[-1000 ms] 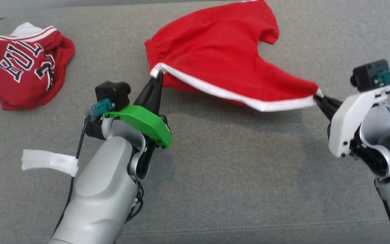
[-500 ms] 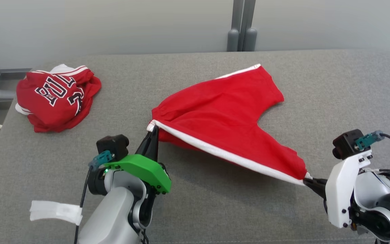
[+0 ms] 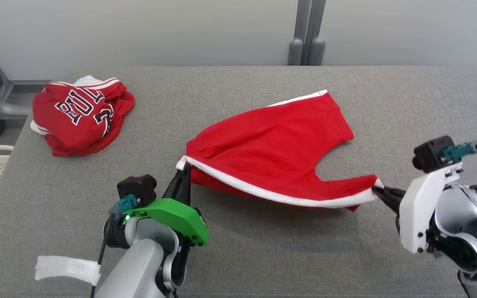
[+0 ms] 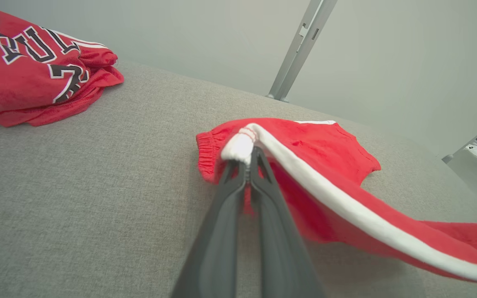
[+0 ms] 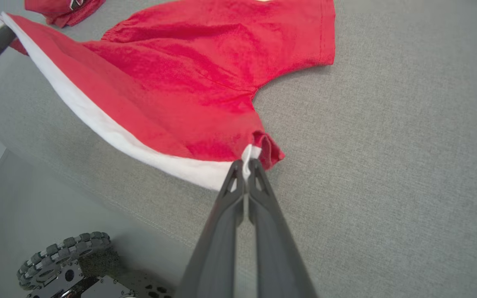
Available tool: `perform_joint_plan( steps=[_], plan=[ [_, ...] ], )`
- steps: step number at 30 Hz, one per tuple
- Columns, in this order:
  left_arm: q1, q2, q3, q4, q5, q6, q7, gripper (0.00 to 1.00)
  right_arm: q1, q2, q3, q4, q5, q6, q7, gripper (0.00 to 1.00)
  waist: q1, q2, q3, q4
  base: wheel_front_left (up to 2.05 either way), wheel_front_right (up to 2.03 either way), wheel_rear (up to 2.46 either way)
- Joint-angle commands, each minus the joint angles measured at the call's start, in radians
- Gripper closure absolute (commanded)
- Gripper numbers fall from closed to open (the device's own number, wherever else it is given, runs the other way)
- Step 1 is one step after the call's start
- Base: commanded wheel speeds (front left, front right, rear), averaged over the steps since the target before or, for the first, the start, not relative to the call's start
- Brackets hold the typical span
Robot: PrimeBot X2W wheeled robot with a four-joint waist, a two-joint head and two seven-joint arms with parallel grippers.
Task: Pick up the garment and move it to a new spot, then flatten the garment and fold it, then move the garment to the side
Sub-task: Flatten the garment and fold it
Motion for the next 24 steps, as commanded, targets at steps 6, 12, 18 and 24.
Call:
perform_joint_plan(
  steps=[6,12,18,24],
  plan=[
    [-0.128,-0.022,-0.004,0.05,0.002,-0.005,-0.017,1.0,-0.23,-0.007,0.033,0.176,-0.078,0.0,-0.171,1.0,0.0001,0.0,0.104,-0.002,0.0,0.0,0.0],
    [-0.258,-0.041,0.005,0.145,-0.029,-0.028,-0.066,1.0,-0.453,-0.015,0.087,0.395,-0.159,0.0,-0.288,1.0,0.0001,0.0,0.18,0.004,0.0,0.0,0.0],
    [-0.337,-0.047,0.007,0.2,-0.048,-0.04,-0.1,1.0,-0.59,-0.017,0.112,0.543,-0.182,0.0,-0.356,1.0,0.0001,0.0,0.228,0.015,0.0,0.0,0.0],
    [-0.407,-0.049,-0.009,0.23,-0.093,-0.052,-0.123,1.0,-0.738,-0.008,0.142,0.696,-0.215,0.0,-0.47,1.0,0.0001,0.0,0.282,0.023,0.0,0.0,0.0]
  ],
)
